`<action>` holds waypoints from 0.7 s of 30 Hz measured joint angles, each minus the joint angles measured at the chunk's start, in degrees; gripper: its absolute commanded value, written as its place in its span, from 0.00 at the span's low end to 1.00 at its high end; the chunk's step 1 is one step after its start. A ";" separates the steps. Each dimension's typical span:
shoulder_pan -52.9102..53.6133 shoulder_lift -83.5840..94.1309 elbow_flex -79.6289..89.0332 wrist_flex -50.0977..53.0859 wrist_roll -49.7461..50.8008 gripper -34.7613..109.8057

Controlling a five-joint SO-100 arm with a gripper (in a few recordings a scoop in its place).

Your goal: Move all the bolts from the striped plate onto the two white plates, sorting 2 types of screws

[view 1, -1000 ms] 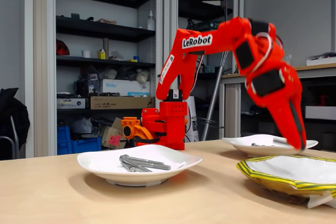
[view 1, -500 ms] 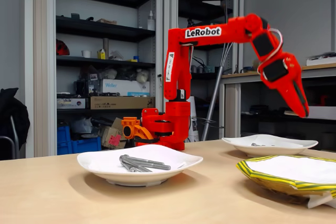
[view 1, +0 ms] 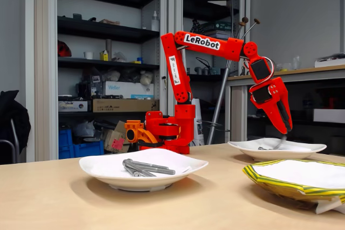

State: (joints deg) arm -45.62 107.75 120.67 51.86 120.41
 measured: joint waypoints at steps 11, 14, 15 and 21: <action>5.19 3.08 3.34 -6.59 -5.19 0.25; 7.29 5.71 7.56 -13.18 -8.35 0.24; 8.61 7.03 10.02 -16.52 -10.20 0.24; 16.17 14.59 17.23 -26.63 -21.01 0.24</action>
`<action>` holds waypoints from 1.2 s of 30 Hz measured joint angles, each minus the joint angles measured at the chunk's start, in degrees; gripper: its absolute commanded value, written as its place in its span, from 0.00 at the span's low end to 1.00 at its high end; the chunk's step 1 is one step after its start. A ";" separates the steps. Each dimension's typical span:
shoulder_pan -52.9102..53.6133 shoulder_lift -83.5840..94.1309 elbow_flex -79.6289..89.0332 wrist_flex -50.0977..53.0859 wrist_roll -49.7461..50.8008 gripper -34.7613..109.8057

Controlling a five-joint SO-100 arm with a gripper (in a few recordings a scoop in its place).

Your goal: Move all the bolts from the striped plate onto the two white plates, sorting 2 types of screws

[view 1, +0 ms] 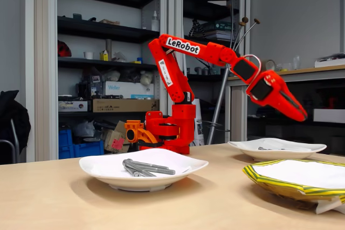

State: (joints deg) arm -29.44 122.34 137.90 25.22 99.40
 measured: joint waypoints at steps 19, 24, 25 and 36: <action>23.29 39.46 29.71 -7.12 -25.84 0.24; 24.96 47.72 34.01 -0.09 -25.05 0.24; 24.61 48.87 34.01 1.76 -24.35 0.24; 24.79 66.53 41.84 23.12 -17.84 0.24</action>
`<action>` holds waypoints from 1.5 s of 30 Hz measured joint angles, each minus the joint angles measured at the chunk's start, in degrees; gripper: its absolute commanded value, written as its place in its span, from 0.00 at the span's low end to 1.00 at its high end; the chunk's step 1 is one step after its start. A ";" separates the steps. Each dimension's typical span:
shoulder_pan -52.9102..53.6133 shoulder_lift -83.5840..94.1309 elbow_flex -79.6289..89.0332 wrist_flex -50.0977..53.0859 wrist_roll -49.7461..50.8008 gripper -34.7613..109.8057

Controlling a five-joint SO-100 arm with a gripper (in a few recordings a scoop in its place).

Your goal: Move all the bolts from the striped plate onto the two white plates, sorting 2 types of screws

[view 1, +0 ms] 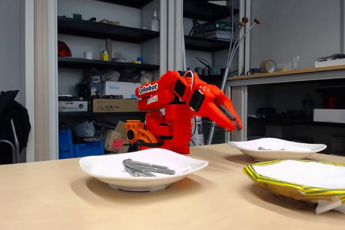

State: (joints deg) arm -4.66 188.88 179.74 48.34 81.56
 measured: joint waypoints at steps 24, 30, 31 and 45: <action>0.00 1.58 0.00 25.40 -4.31 0.27; 0.00 1.58 0.00 25.40 -4.31 0.27; 0.00 1.58 0.00 25.40 -4.31 0.27; 0.00 1.58 0.00 25.40 -4.31 0.27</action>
